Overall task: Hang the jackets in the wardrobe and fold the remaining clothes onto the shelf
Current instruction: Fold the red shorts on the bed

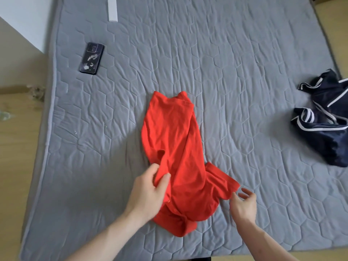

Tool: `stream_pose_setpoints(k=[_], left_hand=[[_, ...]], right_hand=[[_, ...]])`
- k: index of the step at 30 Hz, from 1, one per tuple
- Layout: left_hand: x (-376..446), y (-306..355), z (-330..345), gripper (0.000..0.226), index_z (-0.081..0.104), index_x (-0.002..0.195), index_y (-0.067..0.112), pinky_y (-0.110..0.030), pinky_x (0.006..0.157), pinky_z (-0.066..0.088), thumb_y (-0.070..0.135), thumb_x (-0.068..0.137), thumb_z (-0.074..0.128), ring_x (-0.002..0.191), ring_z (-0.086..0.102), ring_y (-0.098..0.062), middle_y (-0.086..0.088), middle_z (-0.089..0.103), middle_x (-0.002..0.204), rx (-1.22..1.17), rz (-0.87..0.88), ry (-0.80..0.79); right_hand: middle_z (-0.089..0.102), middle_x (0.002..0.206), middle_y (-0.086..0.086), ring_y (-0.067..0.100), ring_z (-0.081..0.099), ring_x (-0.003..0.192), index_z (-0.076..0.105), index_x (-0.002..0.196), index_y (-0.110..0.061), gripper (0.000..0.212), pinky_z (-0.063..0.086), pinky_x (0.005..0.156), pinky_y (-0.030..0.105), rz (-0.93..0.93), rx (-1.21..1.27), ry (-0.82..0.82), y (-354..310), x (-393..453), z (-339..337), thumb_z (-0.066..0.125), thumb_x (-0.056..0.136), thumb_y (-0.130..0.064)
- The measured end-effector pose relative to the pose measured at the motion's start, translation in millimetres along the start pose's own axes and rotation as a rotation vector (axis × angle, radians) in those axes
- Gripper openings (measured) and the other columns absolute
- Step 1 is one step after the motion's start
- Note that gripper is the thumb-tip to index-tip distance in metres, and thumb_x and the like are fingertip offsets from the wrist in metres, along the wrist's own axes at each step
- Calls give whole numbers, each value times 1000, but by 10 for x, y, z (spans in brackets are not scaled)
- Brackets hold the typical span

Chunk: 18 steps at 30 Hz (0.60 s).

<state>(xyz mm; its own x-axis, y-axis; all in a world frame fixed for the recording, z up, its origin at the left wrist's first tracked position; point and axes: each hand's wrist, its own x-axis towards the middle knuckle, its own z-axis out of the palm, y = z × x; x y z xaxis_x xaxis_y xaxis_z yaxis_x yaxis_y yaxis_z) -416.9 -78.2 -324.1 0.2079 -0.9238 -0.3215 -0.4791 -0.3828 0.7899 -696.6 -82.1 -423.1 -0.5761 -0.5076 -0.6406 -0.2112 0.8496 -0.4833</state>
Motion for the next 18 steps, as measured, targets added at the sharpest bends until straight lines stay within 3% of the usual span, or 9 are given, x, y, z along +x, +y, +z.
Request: stream_pose_setpoints(k=[2,4,6,8,10,12,15,16,18], left_hand=[[-8,222,371,26,50,78,18,-37,65,48,27,96,66,56,55,-5,4,63,64,-17,-3,-104],[10,400,761,24,49,80,19,-41,71,49,29,95,65,68,65,-18,1,69,72,13,-26,-159],[73,504,1132,20,53,84,20,-40,78,49,31,95,65,86,69,-26,-3,74,83,21,-77,-227],[129,571,1438,15,63,99,19,-37,88,50,33,94,67,93,70,-21,-1,75,90,-38,-164,-377],[155,517,1606,28,64,118,18,-32,97,48,31,93,68,101,68,-17,3,73,98,-24,-200,-483],[116,325,1635,32,63,121,20,-32,102,45,27,90,67,109,63,-18,2,66,112,122,-133,-412],[-33,-82,1405,53,54,128,29,-36,104,42,40,78,66,124,48,-19,5,49,131,451,-96,-162],[-82,-233,1313,64,49,133,31,-38,104,43,47,74,66,126,46,-21,4,45,135,527,-143,-132],[-196,-505,1165,82,36,141,30,-38,104,43,58,70,66,128,46,-23,3,41,139,646,-255,-224]], right_hand=[[61,123,6,37,67,106,50,129,-13,42,51,99,56,6,4,-6,-11,65,-118,67,92,-23],[65,120,8,36,69,96,55,122,-15,29,52,97,57,0,8,-4,-11,142,-251,60,93,-15],[67,116,9,30,71,82,58,113,-19,19,54,93,56,-10,-4,9,-2,222,-375,55,95,-13],[66,114,7,24,70,76,58,112,-21,17,55,92,55,-27,-26,21,9,298,-477,54,97,-14],[65,111,3,22,70,74,58,112,-22,16,57,89,54,-60,-42,13,13,331,-541,55,98,-16],[65,108,-1,26,71,78,59,112,-22,15,57,87,53,-108,-79,-30,49,336,-579,56,98,-18],[65,107,-8,27,71,84,59,111,-25,16,55,85,48,-187,-134,-101,107,300,-537,59,96,-19],[65,107,-9,24,70,84,59,109,-27,16,54,84,43,-212,-148,-122,114,277,-496,60,95,-20],[66,105,-11,16,68,86,58,102,-33,15,47,81,36,-255,-156,-164,112,225,-386,64,94,-21]])
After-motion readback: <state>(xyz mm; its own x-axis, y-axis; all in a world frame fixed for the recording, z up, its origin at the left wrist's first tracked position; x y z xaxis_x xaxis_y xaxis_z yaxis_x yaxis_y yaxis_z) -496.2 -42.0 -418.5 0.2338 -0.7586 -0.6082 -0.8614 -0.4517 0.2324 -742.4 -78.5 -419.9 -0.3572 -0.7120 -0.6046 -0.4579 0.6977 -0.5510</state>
